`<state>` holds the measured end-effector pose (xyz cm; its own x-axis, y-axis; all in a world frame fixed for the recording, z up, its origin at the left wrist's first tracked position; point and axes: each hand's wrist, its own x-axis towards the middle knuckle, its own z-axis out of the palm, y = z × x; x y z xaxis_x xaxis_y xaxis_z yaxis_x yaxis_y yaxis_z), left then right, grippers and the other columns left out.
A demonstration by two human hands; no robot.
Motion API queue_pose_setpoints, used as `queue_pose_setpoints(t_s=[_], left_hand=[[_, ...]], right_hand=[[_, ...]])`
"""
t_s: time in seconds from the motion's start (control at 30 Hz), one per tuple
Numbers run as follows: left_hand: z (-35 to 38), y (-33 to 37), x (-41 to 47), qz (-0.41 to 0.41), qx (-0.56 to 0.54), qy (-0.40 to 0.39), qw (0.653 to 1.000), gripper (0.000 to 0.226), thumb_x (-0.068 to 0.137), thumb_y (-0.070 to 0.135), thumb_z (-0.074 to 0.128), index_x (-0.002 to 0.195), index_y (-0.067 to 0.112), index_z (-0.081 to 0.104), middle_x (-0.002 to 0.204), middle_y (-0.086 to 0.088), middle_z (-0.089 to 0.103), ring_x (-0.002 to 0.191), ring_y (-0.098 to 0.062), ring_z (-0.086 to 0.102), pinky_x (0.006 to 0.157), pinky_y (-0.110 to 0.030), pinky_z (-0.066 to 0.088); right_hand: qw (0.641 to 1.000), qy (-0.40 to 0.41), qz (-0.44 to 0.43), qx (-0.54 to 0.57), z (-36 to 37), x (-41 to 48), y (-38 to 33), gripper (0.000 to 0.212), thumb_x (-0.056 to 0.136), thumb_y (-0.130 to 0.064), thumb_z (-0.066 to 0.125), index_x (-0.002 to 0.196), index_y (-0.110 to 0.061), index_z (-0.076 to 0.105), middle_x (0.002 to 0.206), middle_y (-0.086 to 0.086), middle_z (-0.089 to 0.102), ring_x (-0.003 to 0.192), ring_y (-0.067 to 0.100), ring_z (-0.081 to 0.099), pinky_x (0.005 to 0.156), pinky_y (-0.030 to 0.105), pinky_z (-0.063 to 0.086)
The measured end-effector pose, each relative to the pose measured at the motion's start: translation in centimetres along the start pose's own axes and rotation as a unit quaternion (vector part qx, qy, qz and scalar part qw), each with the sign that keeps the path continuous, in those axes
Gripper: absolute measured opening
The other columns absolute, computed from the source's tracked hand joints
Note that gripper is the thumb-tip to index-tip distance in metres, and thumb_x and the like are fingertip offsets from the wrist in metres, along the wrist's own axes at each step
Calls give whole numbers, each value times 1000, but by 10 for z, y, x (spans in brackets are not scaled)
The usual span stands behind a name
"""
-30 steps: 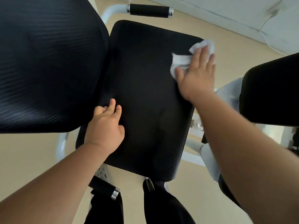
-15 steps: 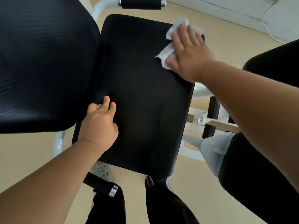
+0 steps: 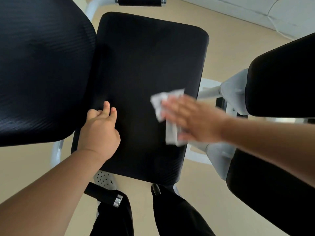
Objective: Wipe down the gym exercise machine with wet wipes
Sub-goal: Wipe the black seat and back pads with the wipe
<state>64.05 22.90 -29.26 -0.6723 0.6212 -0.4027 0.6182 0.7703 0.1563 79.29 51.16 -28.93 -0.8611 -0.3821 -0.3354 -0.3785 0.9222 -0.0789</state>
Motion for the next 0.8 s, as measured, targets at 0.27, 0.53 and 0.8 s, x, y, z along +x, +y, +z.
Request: queue_pose_setpoints(t_s=[0.27,0.53,0.8], left_hand=[[-1,0,0,11,17,5,1000,55,84,-1,62,139,-2,56,147,-23,51,114,-42,51,76,-49,60],[0,0,0,10,22,2,1000,57,84,3,63,141,0,55,149,-20,50,114,-38,49,67,-45,59],[-1,-3,0,18,32,-3,999,57,81,-1,65,138,0,58,146,-22,53,111,-40,51,62,-47,58]], right_hand=[[853,86,476,195,-23,60,41,81,105,-52,31,163,-4,1,168,28,-11,156,45,2,128,52,9],[944,31,296,141,10,-11,-137,78,106,-53,33,162,-3,10,170,23,-2,157,41,-7,127,57,11],[924,51,368,88,-23,65,36,85,103,-64,19,164,-7,3,170,22,-5,158,36,-6,129,50,2]])
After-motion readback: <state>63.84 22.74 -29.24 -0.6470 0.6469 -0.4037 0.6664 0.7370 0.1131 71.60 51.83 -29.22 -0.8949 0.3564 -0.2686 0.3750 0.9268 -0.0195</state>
